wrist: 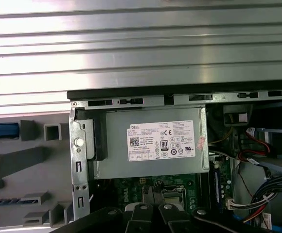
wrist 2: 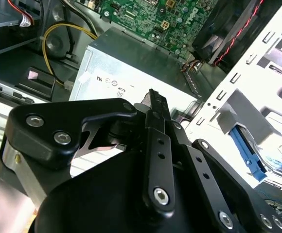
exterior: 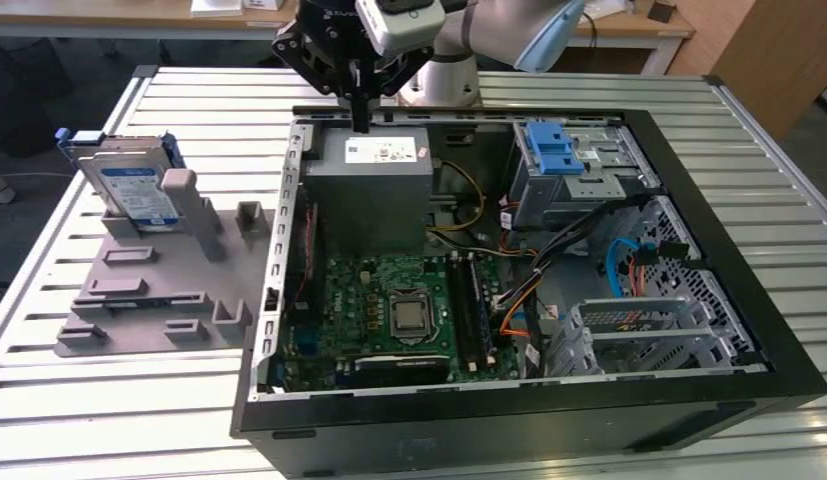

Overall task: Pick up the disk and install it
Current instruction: 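Reach for the disk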

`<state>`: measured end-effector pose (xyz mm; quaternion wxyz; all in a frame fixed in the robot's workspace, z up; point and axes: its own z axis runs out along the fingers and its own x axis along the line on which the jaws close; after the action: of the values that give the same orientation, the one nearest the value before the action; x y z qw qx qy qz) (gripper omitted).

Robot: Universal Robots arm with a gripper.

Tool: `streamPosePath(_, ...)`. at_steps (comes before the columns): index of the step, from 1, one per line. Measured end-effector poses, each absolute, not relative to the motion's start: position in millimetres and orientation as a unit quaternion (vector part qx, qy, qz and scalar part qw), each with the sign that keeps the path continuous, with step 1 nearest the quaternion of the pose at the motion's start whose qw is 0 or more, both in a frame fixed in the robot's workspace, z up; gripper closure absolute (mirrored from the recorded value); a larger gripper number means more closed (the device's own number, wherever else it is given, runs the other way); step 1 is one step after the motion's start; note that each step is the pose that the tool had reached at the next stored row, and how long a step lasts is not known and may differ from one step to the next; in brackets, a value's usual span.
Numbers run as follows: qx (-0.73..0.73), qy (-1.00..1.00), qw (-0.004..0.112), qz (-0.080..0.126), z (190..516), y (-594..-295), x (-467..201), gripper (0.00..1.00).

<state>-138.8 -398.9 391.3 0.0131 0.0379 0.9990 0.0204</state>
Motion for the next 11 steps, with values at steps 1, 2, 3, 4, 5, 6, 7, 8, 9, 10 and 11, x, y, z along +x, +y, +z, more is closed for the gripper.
streamPosePath(1, 0.038, 0.999, 0.013, 0.02, 391.2, -398.9, -139.4, 0.89)
streamPosePath(2, 0.038, 0.999, 0.013, 0.02, 391.1, -398.9, -140.0, 0.89)
streamPosePath(3, 0.038, 0.999, 0.013, 0.02, 390.9, -398.9, -140.5, 0.89)
streamPosePath(4, 0.038, 0.999, 0.013, 0.02, 390.9, -398.9, -141.1, 0.89)
streamPosePath(5, 0.038, 0.999, 0.013, 0.02, 390.8, -398.9, -141.7, 0.89)
streamPosePath(6, 0.038, 0.999, 0.013, 0.02, 390.7, -398.9, -142.1, 0.89)
streamPosePath(7, 0.038, 0.999, 0.013, 0.02, 390.5, -398.9, -142.5, 0.89)
streamPosePath(8, 0.038, 0.999, 0.013, 0.02, 390.4, -398.9, -143.0, 0.89)
streamPosePath(9, 0.038, 0.999, 0.013, 0.02, 390.3, -398.9, -143.4, 0.89)
streamPosePath(10, 0.038, 0.999, 0.013, 0.02, 390.2, -398.9, -143.8, 0.89)
streamPosePath(11, 0.038, 0.999, 0.013, 0.02, 390.1, -398.9, -144.2, 0.89)
